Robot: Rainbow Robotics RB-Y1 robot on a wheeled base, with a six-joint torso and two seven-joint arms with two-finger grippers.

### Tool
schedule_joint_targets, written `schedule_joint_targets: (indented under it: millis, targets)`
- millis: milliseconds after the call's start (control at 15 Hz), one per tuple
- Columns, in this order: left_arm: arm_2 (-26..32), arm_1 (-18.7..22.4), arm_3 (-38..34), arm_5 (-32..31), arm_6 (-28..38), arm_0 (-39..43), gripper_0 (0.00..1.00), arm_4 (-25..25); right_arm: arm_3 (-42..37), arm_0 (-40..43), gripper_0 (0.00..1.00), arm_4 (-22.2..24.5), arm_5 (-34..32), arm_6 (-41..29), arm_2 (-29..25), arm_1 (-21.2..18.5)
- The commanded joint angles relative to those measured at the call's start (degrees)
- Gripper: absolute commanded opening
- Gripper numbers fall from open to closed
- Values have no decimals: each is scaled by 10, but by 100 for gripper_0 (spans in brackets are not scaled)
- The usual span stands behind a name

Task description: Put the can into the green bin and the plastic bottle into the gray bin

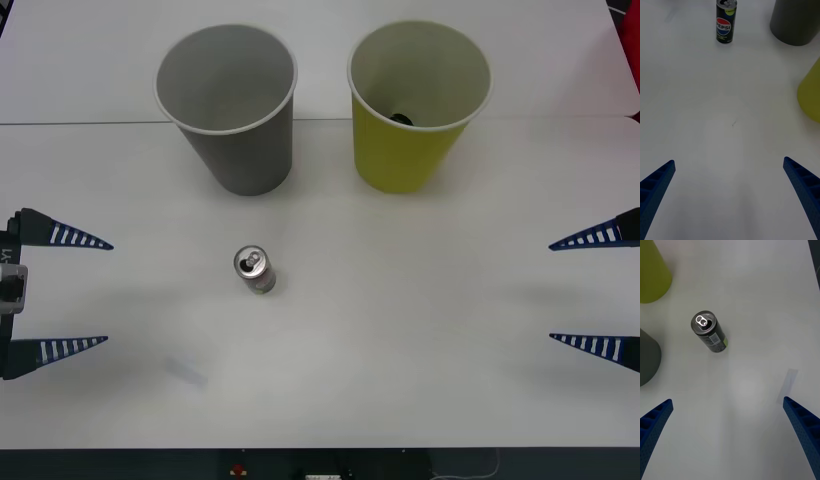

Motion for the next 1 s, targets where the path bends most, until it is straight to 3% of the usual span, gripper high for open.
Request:
schedule_joint_targets:
  millis: [67, 400, 1000]
  targets:
    - [0, 0, 0, 0, 0, 0, 100, 0, 0, 0, 100, 0, 0, 0, 0, 0]
    - [27, -9, 14, -22, -1, -10, 100, 11, 0, 0, 100, 0, 0, 0, 0, 0]
    - [-70, -11, 150, -22, -19, -75, 100, 73, 0, 0, 100, 0, 0, 0, 0, 0]
